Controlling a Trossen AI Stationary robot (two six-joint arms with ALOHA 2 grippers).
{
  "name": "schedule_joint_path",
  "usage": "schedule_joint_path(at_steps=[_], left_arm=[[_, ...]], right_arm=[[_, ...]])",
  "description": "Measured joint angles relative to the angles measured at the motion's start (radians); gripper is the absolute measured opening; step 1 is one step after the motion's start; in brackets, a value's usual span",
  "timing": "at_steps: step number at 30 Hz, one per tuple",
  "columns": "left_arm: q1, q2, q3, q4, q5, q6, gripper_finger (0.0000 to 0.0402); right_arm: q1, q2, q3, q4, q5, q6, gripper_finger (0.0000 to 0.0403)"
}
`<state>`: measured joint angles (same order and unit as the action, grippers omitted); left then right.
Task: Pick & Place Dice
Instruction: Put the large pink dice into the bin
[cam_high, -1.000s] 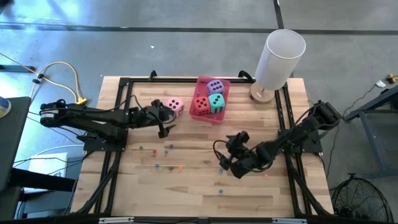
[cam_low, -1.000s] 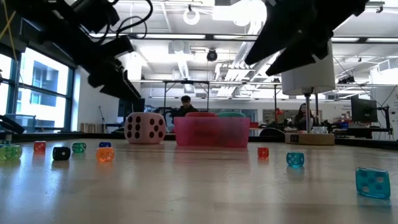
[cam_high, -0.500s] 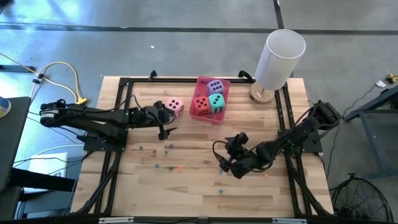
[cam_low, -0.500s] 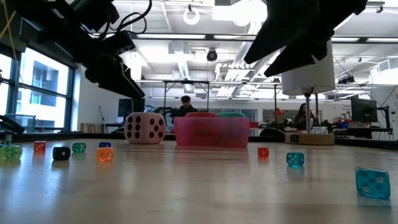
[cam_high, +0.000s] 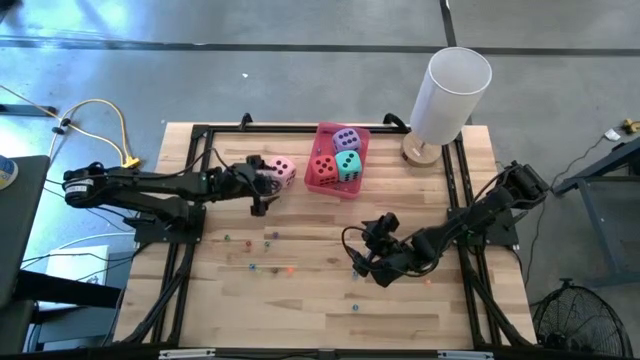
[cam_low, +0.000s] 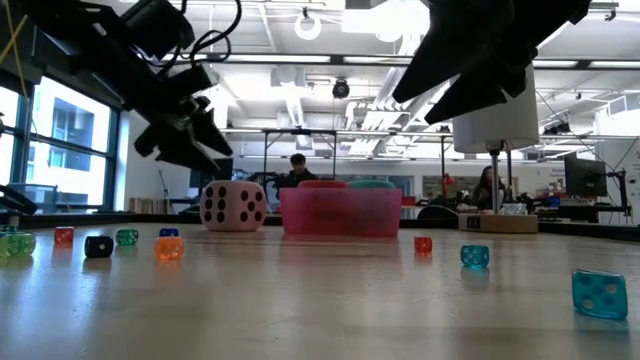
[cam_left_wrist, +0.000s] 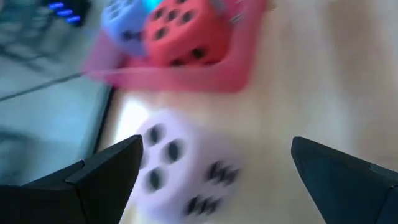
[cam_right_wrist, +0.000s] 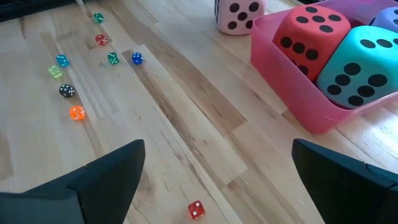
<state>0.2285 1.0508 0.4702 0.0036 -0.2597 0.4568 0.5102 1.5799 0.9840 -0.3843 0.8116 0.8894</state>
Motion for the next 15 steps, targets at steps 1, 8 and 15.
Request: schedule_joint_path(at_steps=[1, 8, 15], left_arm=[[0.000, 0.000, 0.000, -0.002, -0.053, 0.008, 0.0400], [-0.008, 0.000, 0.002, -0.035, 0.091, -0.072, 0.0400], [0.029, 0.001, 0.196, -0.430, 0.199, -0.168, 0.0400]], right_arm=[[0.000, 0.000, 0.000, 0.000, 0.000, 0.000, 0.0398], [0.000, 0.000, 0.000, 0.000, 0.000, 0.001, 0.0398], [0.000, 0.000, 0.000, 0.001, 0.000, 0.002, 0.0398]])
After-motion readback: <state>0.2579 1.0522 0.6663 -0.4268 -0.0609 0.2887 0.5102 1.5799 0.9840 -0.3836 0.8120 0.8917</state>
